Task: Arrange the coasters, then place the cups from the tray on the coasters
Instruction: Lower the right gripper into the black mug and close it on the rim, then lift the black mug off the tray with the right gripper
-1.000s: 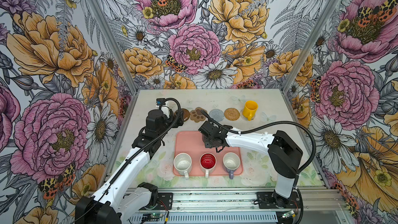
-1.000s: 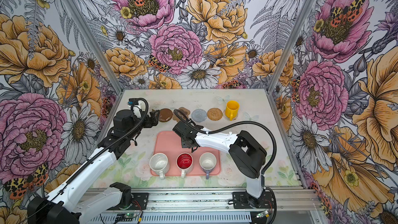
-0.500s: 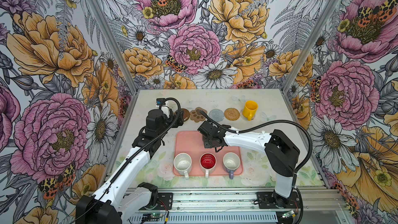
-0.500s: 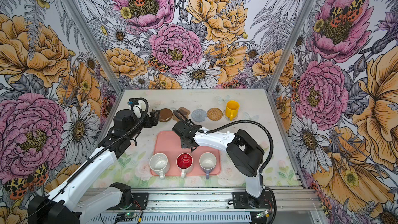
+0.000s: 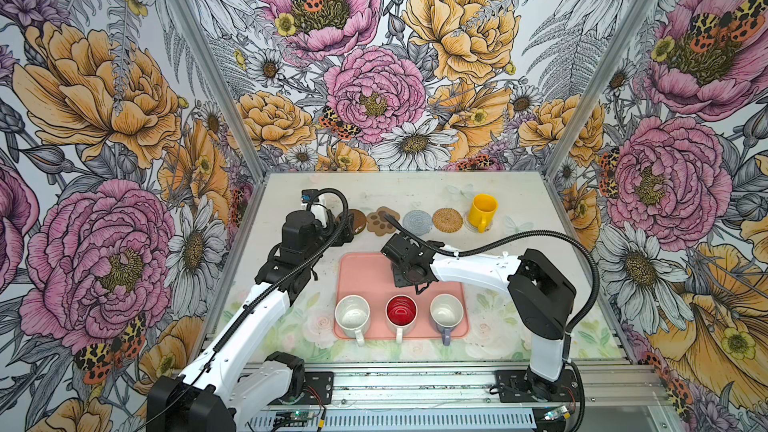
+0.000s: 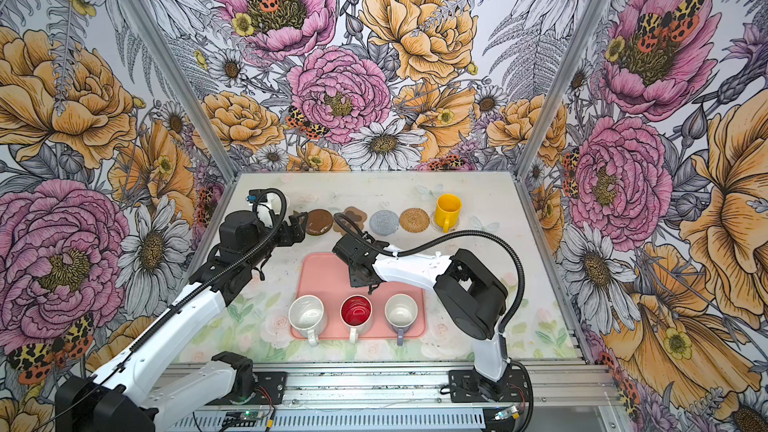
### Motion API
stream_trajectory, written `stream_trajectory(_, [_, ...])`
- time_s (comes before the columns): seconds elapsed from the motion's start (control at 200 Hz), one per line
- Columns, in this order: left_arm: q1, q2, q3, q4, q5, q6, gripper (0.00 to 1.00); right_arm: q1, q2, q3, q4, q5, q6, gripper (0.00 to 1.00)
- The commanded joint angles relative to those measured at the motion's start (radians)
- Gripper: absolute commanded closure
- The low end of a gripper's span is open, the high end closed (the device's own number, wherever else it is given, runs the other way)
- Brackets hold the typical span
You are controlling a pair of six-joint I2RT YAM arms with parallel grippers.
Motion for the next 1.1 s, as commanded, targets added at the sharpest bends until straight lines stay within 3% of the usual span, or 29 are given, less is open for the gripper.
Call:
stream_trajectory(0.0, [0.009,-0.005,-0.009,0.022,0.017,-0.006,0.08,-0.011,-0.014,0.027,0.018,0.011,-0.026,1.0])
stream_trajectory(0.66, [0.011,-0.012,-0.013,0.02,0.011,-0.007,0.08,-0.017,-0.138,0.022,0.018,0.112,-0.092,1.0])
stream_trajectory(1.096, [0.015,-0.013,-0.015,0.013,0.001,-0.002,0.08,-0.109,-0.231,0.009,0.017,0.105,-0.153,1.0])
